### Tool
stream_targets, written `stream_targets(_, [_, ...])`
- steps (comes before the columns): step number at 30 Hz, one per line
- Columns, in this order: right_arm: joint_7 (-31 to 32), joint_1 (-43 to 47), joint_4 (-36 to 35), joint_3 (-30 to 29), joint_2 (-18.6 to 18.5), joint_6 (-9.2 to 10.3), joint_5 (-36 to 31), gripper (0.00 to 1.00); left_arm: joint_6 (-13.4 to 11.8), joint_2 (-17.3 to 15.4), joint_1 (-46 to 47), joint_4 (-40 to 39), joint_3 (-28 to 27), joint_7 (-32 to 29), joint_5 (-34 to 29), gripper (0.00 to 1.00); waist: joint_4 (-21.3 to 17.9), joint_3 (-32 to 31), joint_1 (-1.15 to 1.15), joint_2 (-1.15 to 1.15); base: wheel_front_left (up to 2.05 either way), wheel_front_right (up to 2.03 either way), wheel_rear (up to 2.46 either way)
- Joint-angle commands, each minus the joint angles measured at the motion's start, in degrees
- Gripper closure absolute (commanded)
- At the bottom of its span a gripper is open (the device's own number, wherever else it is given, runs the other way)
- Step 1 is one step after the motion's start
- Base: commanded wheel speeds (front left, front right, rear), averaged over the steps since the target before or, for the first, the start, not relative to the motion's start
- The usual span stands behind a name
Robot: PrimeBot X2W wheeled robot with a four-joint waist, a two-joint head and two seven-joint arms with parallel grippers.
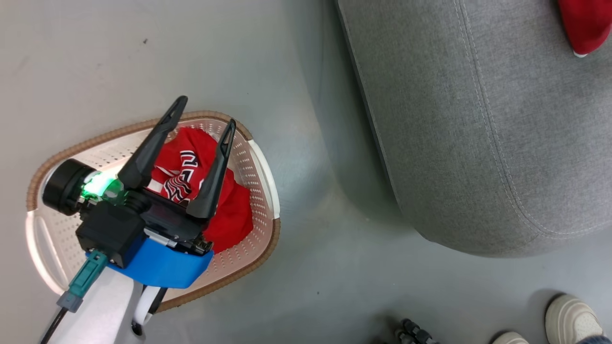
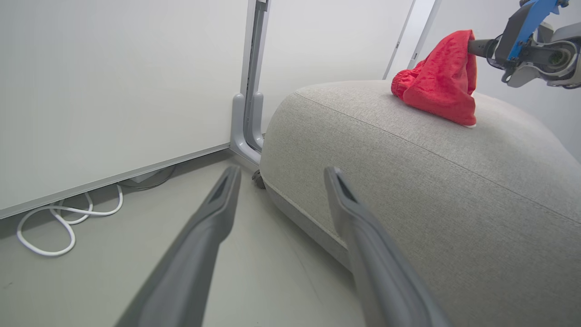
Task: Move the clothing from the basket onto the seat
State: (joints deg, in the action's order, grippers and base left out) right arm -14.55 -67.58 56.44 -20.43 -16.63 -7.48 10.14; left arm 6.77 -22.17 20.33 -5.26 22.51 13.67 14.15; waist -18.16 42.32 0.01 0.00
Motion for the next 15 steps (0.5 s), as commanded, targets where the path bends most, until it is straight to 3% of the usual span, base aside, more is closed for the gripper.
stream_targets(1, [-0.3, -0.1, 0.2, 0.1, -0.7, -0.03, 0.2, 0.0, 0.0, 0.3, 0.7, 0.1, 0.0, 0.2, 0.4, 0.0, 0.4, -0.7, -0.01, 0.0, 0.0, 0.0, 0.0])
stream_targets(15, [-0.4, 7.3, -0.7, 6.1, -0.5, -0.03, 0.6, 0.0, 0.2, 5.7, -0.1, 6.5, 0.1, 1.5, 2.6, 0.0, 3.2, -11.2, -0.01, 0.0, 0.0, 0.0, 0.0])
